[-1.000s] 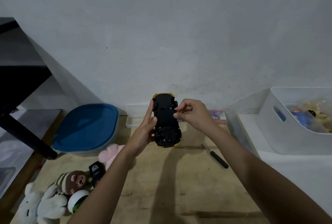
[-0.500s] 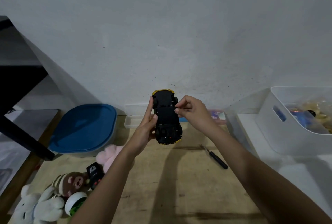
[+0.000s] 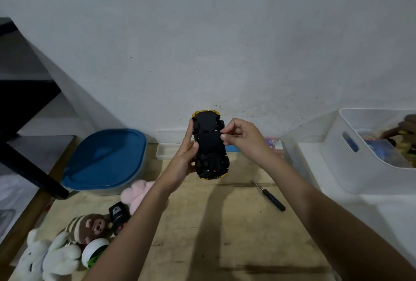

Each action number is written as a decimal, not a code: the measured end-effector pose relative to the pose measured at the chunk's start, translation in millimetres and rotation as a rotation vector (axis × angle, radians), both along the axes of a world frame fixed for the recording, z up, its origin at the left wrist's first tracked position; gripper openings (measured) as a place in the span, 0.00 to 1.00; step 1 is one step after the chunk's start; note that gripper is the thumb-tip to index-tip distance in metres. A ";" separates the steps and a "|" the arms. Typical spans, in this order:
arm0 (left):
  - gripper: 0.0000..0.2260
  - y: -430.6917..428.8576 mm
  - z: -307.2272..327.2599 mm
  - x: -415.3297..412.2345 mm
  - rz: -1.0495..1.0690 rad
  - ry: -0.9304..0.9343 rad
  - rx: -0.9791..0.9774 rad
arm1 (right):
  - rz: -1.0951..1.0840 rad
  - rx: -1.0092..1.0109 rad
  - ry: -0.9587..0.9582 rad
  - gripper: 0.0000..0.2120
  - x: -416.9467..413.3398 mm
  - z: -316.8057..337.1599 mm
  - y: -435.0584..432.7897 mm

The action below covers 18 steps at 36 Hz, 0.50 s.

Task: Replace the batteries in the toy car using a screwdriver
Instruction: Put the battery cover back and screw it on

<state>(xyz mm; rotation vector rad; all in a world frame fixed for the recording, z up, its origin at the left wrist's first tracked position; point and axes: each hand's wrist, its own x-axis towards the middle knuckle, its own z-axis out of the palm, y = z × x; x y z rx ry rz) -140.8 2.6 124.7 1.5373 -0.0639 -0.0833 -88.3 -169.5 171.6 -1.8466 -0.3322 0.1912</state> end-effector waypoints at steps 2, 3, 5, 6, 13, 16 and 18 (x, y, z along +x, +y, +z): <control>0.21 -0.8 0.0 -0.7 0.001 0.003 -0.003 | 0.000 -0.011 0.002 0.11 -0.6 -0.1 -0.5; 0.21 -1.0 0.0 -1.1 0.000 0.005 -0.003 | -0.001 -0.018 0.002 0.11 -1.1 0.0 -0.8; 0.21 -1.4 0.2 -2.1 -0.001 0.007 -0.005 | 0.000 -0.040 -0.009 0.11 -1.7 0.3 -1.3; 0.21 -1.4 0.1 -2.6 0.001 0.006 -0.007 | 0.000 -0.053 -0.019 0.11 -2.0 0.7 -1.3; 0.24 -2.6 2.8 -7.6 -0.003 0.028 -0.059 | -0.065 -0.173 -0.208 0.06 -8.5 3.4 5.3; 0.24 -3.4 4.0 -8.6 0.008 0.026 -0.079 | -0.079 -0.175 -0.233 0.02 -11.1 3.2 8.2; 0.23 -2.7 3.0 -9.0 0.015 0.030 -0.074 | -0.075 -0.163 -0.197 0.05 -10.5 3.4 8.5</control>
